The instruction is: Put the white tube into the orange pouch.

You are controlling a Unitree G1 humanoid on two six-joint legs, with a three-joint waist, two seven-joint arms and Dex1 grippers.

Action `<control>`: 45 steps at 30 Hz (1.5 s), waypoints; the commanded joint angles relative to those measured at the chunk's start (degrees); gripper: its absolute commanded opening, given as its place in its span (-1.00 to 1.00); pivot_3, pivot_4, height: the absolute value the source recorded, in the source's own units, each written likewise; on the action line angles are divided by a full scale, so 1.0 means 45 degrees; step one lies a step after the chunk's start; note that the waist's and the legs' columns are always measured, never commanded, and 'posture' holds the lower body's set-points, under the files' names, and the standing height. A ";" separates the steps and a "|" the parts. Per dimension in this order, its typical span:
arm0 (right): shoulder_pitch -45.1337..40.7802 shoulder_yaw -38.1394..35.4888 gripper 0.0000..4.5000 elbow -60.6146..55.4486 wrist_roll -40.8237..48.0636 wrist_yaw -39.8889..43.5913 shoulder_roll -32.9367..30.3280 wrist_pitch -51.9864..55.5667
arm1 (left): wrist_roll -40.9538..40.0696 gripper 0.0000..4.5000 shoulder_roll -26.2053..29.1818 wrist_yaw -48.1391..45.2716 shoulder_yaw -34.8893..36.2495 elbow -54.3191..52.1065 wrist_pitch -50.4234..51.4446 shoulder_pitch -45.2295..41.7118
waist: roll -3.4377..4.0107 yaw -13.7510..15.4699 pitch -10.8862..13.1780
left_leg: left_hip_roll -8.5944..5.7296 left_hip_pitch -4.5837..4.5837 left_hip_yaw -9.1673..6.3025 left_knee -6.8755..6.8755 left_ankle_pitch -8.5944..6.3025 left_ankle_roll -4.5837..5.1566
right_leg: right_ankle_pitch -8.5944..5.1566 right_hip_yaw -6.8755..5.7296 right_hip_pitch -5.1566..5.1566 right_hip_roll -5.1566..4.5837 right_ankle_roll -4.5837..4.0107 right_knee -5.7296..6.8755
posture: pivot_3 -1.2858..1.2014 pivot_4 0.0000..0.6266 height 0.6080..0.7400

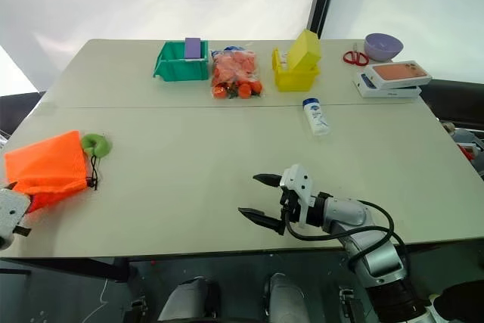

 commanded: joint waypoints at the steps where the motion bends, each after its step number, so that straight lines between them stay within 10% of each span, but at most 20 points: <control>1: -0.0129 -0.0022 1.00 -0.0549 0.0046 -0.0021 0.0077 -0.0295 | 0.0172 -0.98 0.0177 0.0160 -0.0193 -0.0570 0.0231 -0.0112 | -0.0001 0.0001 0.0000 | 0.0000 0.0001 0.0000 0.0000 0.0000 0.0000 | 0.0000 0.0000 0.0000 0.0000 0.0000 0.0005 | 0.03 -0.52 1.00; 19: -0.1669 -0.1798 1.00 0.1649 -0.0150 -0.1626 0.0652 -0.1212 | -0.1912 -0.98 -0.0978 -0.1736 -0.4064 -0.5491 0.5528 -0.4563 | -0.0058 0.0102 -0.0035 | -0.0009 0.0008 0.0013 0.0058 0.0028 0.0039 | 0.0020 -0.0004 0.0037 0.0014 0.0031 0.0077 | 0.03 -0.52 1.00; 32: -0.3705 -0.3504 1.00 0.5125 -0.1609 -0.4846 0.0706 -0.2003 | -0.2274 -0.98 -0.4291 -0.2297 -0.8237 -0.5245 0.7783 -1.0229 | -0.0051 0.0258 -0.0031 | -0.0021 0.0025 0.0025 0.0069 0.0043 0.0044 | 0.0040 -0.0019 0.0118 0.0060 0.0078 0.0086 | 0.03 -0.52 1.00; 45: -0.4971 -0.3734 1.00 0.7610 -0.2776 -0.7192 0.1124 -0.1735 | -0.3961 -0.98 -0.2701 -0.3804 -0.7788 -0.8149 1.0214 -0.6480 | -0.0011 -0.0092 -0.0014 | 0.0013 0.0081 0.0004 0.0062 0.0071 -0.0004 | 0.0044 0.0011 0.0134 0.0129 0.0091 0.0117 | 0.03 -0.52 1.00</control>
